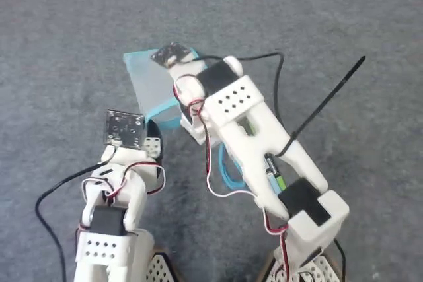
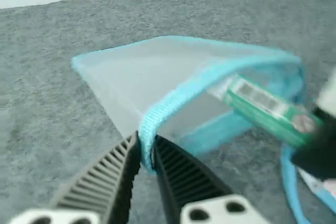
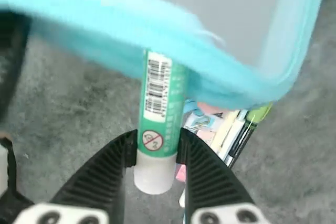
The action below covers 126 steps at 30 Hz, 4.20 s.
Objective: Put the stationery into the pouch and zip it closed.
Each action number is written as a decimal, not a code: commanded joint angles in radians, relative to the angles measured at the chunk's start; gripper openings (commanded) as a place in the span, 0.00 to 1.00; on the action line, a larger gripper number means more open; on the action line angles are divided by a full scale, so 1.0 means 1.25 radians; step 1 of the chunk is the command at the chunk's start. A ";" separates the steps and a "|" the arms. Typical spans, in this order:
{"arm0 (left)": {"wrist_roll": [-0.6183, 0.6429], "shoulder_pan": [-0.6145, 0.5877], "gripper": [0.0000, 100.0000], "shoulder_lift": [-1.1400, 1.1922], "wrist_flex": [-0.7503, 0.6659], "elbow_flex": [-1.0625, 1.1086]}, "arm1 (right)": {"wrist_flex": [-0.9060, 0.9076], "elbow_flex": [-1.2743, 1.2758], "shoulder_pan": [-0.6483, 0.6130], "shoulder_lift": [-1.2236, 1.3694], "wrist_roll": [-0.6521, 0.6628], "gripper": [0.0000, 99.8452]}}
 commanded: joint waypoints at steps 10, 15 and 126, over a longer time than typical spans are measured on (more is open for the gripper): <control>-0.032 0.069 0.01 -0.016 0.018 -0.007 | -0.041 -0.117 0.019 -0.006 -0.004 0.25; -0.031 0.069 0.01 -0.016 0.018 -0.007 | -0.023 -0.117 0.029 -0.100 -0.002 0.25; -0.026 -0.014 0.01 -0.016 0.018 -0.008 | -0.555 1.074 0.361 -0.416 0.254 0.14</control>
